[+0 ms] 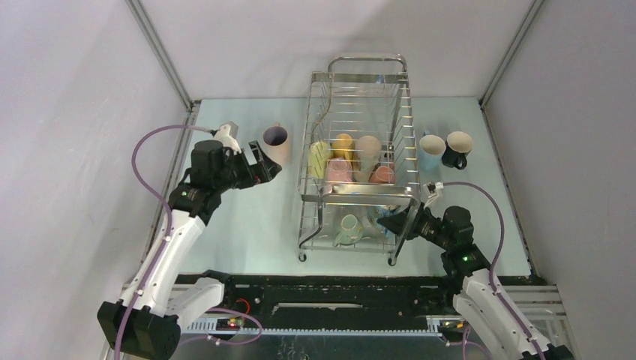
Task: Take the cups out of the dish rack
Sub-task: Unload the cup from the dish rack.
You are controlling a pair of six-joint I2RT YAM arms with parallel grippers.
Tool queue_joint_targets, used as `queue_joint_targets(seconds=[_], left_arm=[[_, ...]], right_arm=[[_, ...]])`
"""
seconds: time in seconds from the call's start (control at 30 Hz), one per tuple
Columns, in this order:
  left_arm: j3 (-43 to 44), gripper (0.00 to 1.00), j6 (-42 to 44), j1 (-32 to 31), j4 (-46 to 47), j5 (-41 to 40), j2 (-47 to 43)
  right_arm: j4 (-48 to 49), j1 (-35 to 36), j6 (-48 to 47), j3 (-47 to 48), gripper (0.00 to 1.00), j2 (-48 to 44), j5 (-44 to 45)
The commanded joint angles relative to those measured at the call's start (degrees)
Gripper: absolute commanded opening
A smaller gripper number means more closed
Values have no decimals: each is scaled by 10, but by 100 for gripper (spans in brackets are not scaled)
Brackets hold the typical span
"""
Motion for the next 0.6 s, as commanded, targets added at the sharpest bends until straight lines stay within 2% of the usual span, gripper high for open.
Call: queue_joint_targets(seconds=[0.0, 0.33, 0.57], left_arm=[[-13, 100, 16, -1, 21, 7, -1], [-20, 100, 19, -1, 23, 2, -2], [-20, 100, 22, -2, 23, 1, -2]], right_arm=[[20, 0, -22, 56, 0, -33, -34], [37, 7, -16, 97, 0, -32, -30], [1, 10, -19, 136, 0, -41, -7]])
